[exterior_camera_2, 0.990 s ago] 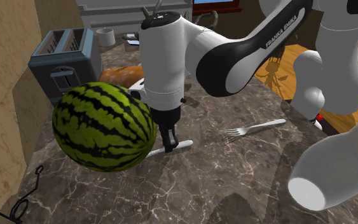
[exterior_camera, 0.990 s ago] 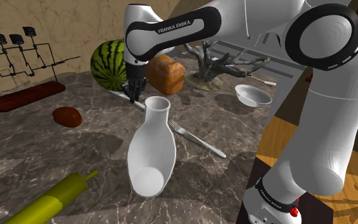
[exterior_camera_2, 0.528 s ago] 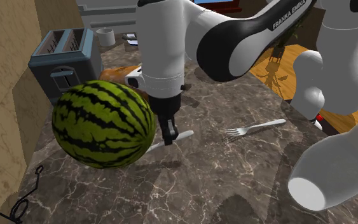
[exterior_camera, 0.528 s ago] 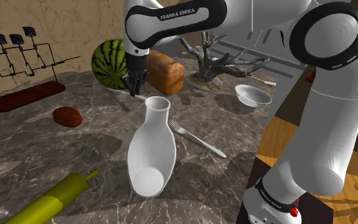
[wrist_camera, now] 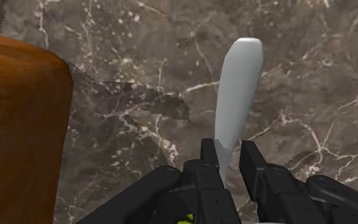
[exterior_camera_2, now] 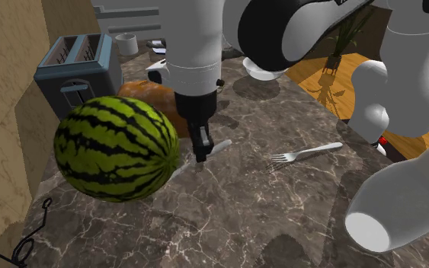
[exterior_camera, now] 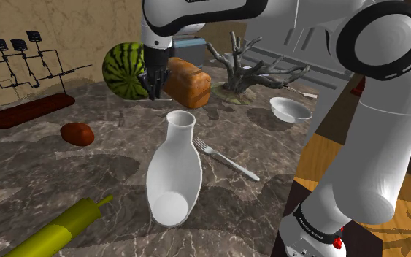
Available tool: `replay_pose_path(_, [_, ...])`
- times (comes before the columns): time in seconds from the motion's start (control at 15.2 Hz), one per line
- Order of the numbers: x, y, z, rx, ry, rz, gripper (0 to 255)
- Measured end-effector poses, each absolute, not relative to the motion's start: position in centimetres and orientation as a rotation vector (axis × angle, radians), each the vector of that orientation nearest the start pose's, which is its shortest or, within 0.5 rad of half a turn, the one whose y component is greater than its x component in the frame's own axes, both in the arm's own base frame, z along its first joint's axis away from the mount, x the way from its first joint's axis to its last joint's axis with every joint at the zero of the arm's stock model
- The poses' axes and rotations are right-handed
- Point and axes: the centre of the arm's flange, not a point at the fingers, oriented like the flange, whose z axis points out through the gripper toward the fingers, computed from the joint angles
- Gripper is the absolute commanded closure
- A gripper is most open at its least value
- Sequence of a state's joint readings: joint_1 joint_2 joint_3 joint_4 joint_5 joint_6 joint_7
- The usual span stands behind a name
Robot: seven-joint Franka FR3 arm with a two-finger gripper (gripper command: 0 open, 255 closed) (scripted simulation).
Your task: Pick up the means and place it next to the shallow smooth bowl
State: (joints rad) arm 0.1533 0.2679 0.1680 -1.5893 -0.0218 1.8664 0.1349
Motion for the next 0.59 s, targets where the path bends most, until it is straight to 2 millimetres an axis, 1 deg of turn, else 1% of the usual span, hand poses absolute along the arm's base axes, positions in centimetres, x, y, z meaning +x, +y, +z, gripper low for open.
replay_pose_path(0.53, [61.4, 19.2, 52.2, -3.102, -0.291, -0.012, 255])
replay_pose_path(0.59, [61.4, 18.5, 52.4, -3.102, -0.291, -0.012, 255])
